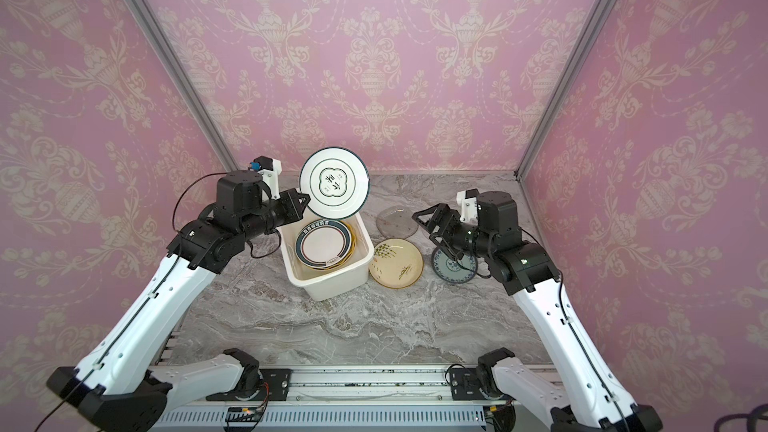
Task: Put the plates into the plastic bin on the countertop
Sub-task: 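Carry the upright plate over the bin with the left gripper, then lower the upright cloud-logo plate into the bin with the left gripper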
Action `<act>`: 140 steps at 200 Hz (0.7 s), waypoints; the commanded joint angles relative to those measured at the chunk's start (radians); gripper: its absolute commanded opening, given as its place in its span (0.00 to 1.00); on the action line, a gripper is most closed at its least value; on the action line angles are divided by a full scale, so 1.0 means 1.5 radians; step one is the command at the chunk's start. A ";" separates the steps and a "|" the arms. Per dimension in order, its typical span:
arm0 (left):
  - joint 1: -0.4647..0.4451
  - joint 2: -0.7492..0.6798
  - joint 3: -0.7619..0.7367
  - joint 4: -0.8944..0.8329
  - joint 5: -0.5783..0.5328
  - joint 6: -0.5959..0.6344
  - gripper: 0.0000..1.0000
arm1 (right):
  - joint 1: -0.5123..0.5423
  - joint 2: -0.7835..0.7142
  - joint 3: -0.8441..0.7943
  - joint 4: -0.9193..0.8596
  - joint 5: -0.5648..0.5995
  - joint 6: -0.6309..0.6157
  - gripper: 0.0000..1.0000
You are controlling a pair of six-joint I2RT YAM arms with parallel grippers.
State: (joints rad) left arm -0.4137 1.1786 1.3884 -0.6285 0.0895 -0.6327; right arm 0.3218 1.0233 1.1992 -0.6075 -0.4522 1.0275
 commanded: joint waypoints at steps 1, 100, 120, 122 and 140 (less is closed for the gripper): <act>0.018 -0.014 -0.022 -0.003 0.028 -0.055 0.00 | 0.031 0.019 0.022 0.037 0.035 -0.010 0.87; 0.051 -0.025 -0.105 0.039 0.027 -0.185 0.00 | 0.060 0.031 0.013 0.041 0.054 -0.003 0.87; 0.051 -0.021 -0.126 0.064 0.033 -0.210 0.00 | 0.061 0.026 0.004 0.041 0.056 0.001 0.87; 0.051 -0.021 -0.127 0.065 0.033 -0.211 0.00 | 0.060 0.026 0.004 0.041 0.055 0.001 0.86; 0.051 -0.013 -0.137 0.077 0.036 -0.222 0.00 | 0.061 0.024 -0.002 0.036 0.057 0.006 0.86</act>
State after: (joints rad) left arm -0.3466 1.1652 1.1980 -0.5957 0.1181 -0.9047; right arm 0.4049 1.0798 1.2068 -0.5545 -0.3874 1.0286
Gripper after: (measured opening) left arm 0.069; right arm 0.865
